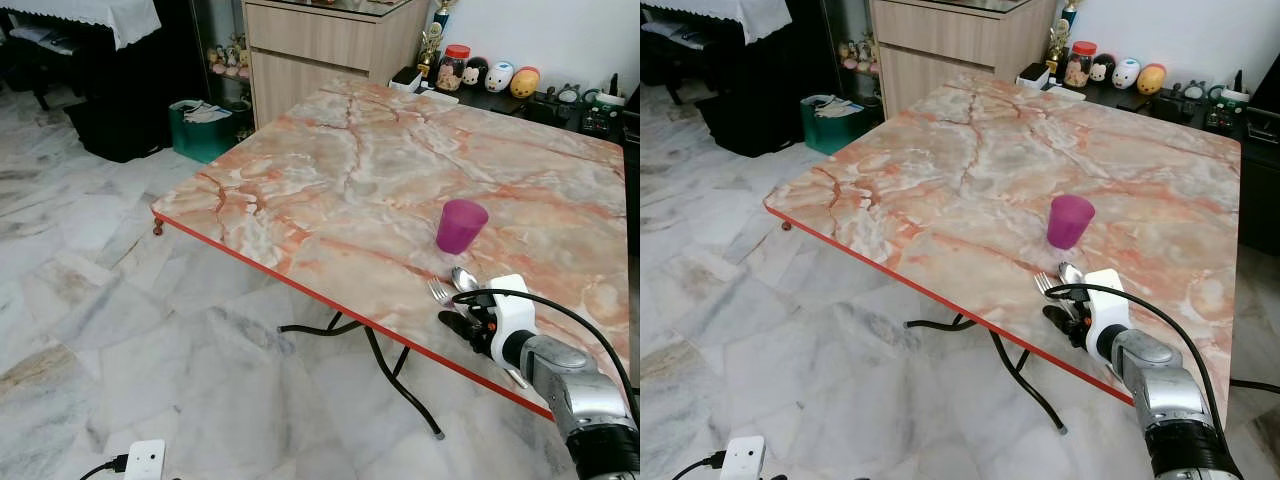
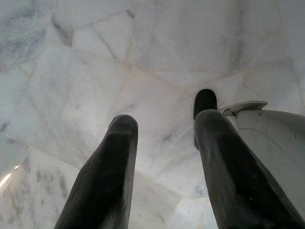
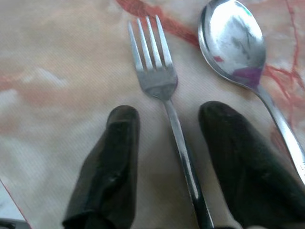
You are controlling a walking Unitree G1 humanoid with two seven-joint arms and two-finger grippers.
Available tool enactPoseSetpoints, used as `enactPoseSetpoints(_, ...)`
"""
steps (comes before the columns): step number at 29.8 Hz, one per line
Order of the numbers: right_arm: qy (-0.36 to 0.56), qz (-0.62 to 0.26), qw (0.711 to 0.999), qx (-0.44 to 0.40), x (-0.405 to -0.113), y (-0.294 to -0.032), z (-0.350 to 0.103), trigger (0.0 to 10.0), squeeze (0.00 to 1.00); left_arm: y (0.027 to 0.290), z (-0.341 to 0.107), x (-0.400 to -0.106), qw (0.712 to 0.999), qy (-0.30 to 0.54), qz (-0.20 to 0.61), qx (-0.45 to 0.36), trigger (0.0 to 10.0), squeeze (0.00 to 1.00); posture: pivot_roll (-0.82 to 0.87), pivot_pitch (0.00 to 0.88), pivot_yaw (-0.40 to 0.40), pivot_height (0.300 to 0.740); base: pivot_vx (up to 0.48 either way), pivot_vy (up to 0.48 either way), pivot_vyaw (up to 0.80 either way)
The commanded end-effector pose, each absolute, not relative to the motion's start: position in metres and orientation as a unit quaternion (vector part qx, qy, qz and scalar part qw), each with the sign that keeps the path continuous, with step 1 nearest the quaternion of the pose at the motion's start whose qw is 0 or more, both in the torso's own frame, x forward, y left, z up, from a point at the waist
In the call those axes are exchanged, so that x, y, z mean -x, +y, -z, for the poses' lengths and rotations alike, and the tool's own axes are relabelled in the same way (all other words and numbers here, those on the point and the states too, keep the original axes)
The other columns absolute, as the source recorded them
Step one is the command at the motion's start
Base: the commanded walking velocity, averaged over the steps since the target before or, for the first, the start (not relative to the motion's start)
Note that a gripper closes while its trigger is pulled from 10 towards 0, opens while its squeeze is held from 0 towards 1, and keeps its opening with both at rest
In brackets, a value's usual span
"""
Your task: Setting the table
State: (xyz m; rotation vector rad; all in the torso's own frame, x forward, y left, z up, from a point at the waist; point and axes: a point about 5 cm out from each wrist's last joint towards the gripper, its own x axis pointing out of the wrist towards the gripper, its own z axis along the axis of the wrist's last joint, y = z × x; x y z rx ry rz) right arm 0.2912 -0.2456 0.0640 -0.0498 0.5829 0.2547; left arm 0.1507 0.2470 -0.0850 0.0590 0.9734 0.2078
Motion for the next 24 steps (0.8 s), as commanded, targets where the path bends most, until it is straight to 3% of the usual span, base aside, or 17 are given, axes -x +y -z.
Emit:
enactPoseSetpoints(1, 0.286, -0.124, 0.950, 0.026, -0.292, -0.245, -0.064, 0.0, 0.00, 0.248, 0.086, -0.148, 0.874, 0.476, -0.091, -0.034, 10.0, 0.00, 0.03, 0.000, -0.009, 0.740, 0.000, 0.000, 0.00)
enactPoseSetpoints(11, 0.288, -0.125, 0.949, 0.033, -0.293, -0.243, -0.062, 0.0, 0.00, 0.248, 0.086, -0.148, 0.873, 0.478, -0.090, -0.037, 10.0, 0.00, 0.03, 0.000, -0.008, 0.740, 0.000, 0.000, 0.00)
enactPoseSetpoints(12, 0.287, -0.124, 0.949, 0.033, -0.294, -0.242, -0.061, 0.6, 0.00, 0.248, 0.086, -0.148, 0.872, 0.479, -0.089, -0.038, 10.0, 0.00, 0.03, 0.000, -0.008, 0.740, 0.000, 0.000, 0.00)
enactPoseSetpoints(15, 0.287, -0.126, 0.949, 0.033, -0.294, -0.239, -0.060, 0.8, 0.00, 0.248, 0.086, -0.148, 0.871, 0.482, -0.087, -0.041, 10.0, 0.00, 0.03, 0.000, -0.007, 0.740, 0.000, 0.000, 0.00)
enactPoseSetpoints(17, 0.288, -0.129, 0.948, 0.032, -0.293, -0.237, -0.058, 0.0, 0.00, 0.248, 0.086, -0.148, 0.871, 0.482, -0.087, -0.041, 10.0, 0.00, 0.03, 0.000, -0.007, 0.740, 0.000, 0.000, 0.00)
enactPoseSetpoints(24, 0.288, -0.134, 0.948, 0.033, -0.291, -0.236, -0.057, 0.0, 0.00, 0.248, 0.087, -0.147, 0.870, 0.483, -0.087, -0.042, 10.0, 0.00, 0.03, 0.000, -0.007, 0.740, 0.000, 0.000, 0.00)
